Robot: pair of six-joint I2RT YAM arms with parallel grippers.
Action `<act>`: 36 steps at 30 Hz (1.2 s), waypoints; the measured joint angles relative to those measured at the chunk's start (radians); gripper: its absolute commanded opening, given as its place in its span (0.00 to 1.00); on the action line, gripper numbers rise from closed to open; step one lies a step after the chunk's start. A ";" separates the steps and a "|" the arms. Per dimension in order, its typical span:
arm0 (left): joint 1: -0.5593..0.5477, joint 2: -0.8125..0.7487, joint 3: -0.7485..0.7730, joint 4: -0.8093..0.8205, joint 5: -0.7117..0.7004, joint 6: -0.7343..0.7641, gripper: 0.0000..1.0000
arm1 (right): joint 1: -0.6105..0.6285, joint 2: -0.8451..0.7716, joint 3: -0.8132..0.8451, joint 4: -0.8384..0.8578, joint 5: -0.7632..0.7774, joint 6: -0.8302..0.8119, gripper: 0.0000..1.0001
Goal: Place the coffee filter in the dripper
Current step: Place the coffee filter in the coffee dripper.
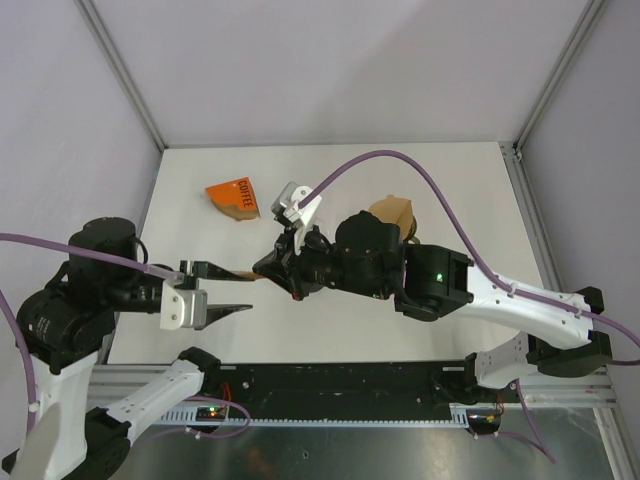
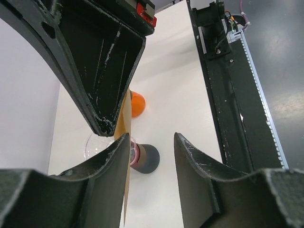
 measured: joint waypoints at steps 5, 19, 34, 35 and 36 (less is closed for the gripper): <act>0.000 0.000 0.000 0.000 0.010 0.000 0.47 | -0.002 0.000 0.000 0.000 0.002 0.003 0.00; -0.004 0.000 -0.018 0.000 -0.027 0.000 0.49 | -0.001 0.003 0.000 0.016 -0.006 0.003 0.00; -0.005 0.000 -0.016 0.000 -0.058 0.008 0.52 | -0.001 0.011 0.000 0.029 -0.007 0.011 0.00; -0.005 0.000 -0.016 0.000 -0.058 0.010 0.52 | -0.001 0.012 0.000 0.029 -0.008 0.011 0.00; -0.005 0.000 -0.016 0.000 -0.058 0.013 0.51 | -0.001 0.012 0.000 0.030 -0.009 0.011 0.00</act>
